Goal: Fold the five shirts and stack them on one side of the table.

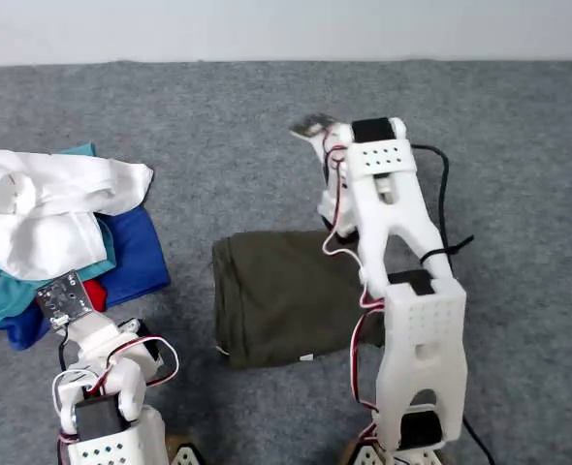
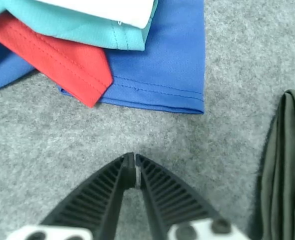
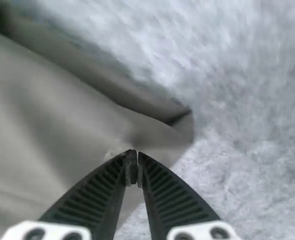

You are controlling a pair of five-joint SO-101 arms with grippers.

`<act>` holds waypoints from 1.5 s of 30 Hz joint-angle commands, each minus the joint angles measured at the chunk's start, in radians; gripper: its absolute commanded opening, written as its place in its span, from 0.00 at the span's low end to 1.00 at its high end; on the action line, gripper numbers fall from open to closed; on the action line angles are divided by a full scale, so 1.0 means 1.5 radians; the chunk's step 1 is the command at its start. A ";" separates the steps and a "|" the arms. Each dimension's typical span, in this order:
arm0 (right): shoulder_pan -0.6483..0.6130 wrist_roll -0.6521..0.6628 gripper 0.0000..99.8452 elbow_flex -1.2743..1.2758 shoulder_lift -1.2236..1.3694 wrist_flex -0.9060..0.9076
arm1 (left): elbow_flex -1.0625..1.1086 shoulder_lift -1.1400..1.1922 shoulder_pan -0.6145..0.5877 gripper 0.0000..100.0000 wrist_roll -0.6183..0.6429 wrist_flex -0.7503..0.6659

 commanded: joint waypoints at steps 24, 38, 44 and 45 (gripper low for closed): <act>0.008 -0.148 0.30 0.491 -0.422 0.056 | -0.003 -0.008 0.004 0.02 0.006 0.003; -0.086 -0.171 0.31 0.673 -0.416 -0.197 | -0.003 -0.008 0.003 0.02 0.006 0.003; -0.087 -0.182 0.30 0.700 -0.320 -0.260 | -0.003 -0.008 0.003 0.02 0.006 0.003; -0.087 -0.184 0.30 0.696 -0.298 -0.259 | -0.003 -0.008 0.003 0.02 0.006 0.003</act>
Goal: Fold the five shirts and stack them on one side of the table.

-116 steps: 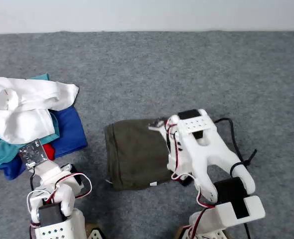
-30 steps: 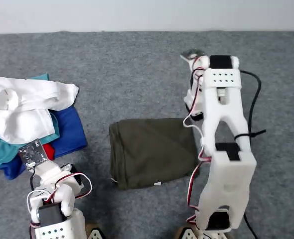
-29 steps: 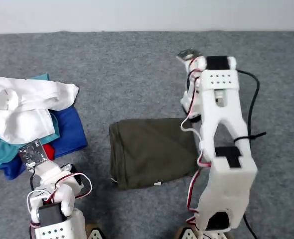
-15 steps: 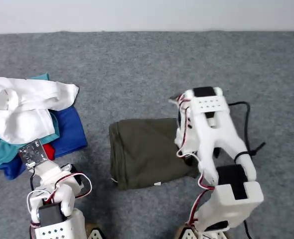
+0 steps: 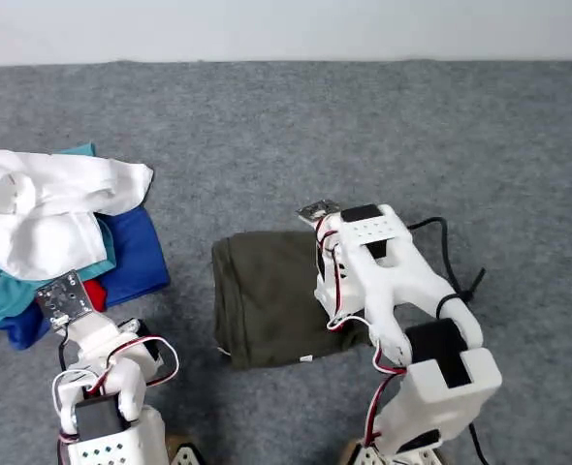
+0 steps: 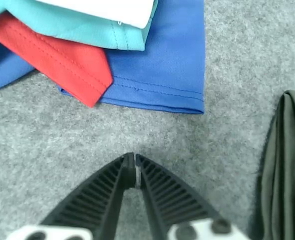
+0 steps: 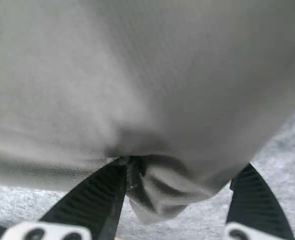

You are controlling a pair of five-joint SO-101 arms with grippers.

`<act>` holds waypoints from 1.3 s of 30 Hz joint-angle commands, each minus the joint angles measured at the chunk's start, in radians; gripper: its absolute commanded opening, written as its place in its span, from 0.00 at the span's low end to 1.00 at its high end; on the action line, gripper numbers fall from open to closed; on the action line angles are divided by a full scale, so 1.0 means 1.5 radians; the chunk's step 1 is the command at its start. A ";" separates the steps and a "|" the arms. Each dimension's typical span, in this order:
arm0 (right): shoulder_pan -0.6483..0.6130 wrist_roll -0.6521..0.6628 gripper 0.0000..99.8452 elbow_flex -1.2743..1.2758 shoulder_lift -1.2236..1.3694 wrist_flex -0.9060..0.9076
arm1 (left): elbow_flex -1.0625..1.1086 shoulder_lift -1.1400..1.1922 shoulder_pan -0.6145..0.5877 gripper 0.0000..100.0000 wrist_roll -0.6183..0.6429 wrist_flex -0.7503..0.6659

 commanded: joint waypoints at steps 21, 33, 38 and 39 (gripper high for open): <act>0.165 0.291 0.01 -0.069 -0.017 0.071 | -0.003 -0.008 0.003 0.02 0.006 0.003; 0.325 0.721 0.01 -0.370 0.029 -0.068 | -0.003 -0.008 0.003 0.02 0.006 0.003; 0.287 0.758 0.01 -0.445 0.103 -0.169 | -0.003 -0.008 0.003 0.02 0.006 0.003; 0.280 0.758 0.01 -0.450 0.115 -0.178 | -0.003 -0.008 0.003 0.02 0.006 0.003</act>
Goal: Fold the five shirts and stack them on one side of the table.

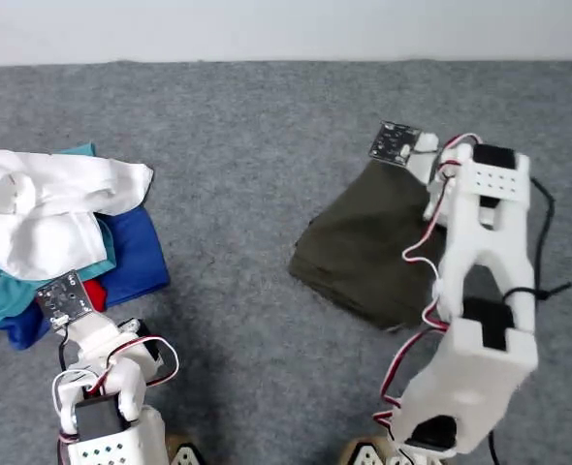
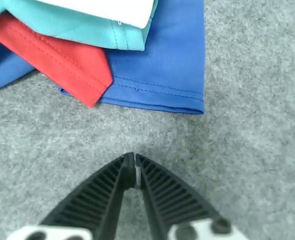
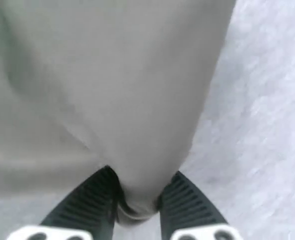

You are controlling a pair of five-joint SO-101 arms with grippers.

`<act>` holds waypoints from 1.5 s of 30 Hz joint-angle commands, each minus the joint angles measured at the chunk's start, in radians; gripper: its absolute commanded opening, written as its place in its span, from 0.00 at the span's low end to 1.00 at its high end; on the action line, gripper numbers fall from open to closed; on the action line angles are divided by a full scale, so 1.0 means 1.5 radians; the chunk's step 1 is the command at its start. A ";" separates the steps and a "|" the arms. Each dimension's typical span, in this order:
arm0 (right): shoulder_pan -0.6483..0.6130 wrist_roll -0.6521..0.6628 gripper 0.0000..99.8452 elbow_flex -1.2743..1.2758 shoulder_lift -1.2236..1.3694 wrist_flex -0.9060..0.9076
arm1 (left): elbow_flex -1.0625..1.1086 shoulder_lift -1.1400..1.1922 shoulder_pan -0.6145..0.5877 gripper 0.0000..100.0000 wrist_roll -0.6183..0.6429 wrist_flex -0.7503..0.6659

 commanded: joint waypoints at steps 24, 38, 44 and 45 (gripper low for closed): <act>-0.067 -0.495 0.18 -0.125 -0.141 0.302 | -0.003 -0.008 0.003 0.02 0.006 0.003; -0.095 -0.566 0.18 -0.006 -0.336 0.454 | -0.047 -0.008 0.000 0.02 0.003 0.001; -0.102 -0.787 0.18 0.132 -0.426 0.451 | -0.088 -0.008 -0.001 0.02 -0.090 -0.016; -0.103 -0.814 0.18 0.150 -0.426 0.449 | -0.091 -0.008 -0.001 0.02 -0.134 -0.027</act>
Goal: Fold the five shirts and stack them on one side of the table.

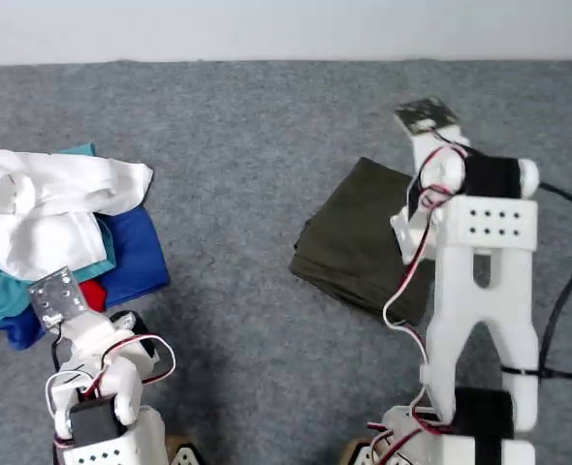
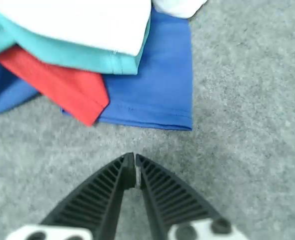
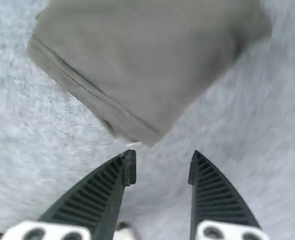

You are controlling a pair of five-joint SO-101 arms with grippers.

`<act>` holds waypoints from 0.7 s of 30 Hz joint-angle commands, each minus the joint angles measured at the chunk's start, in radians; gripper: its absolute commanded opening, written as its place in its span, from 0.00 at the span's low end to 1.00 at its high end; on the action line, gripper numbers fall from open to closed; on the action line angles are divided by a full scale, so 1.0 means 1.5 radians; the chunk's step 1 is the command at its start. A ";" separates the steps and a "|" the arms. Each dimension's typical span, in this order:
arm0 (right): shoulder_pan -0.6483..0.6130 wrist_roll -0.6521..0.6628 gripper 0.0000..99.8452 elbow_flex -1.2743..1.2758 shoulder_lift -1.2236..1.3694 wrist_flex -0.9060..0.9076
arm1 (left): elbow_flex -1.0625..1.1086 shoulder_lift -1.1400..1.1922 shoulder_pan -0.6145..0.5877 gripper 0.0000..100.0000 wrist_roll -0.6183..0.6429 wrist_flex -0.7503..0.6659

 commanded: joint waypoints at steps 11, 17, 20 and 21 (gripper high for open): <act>-0.008 -0.262 0.18 0.140 0.015 -0.188 | -0.058 -0.008 -0.007 0.10 -0.576 -0.124; -0.005 -0.324 0.37 0.139 0.039 -0.220 | -0.060 -0.008 -0.116 0.13 -0.504 -0.177; -0.005 -0.343 0.45 0.141 0.057 -0.221 | -0.079 -0.008 -0.148 0.13 -0.493 -0.183; -0.005 -0.343 0.45 0.140 0.066 -0.231 | -0.086 -0.008 -0.153 0.13 -0.492 -0.183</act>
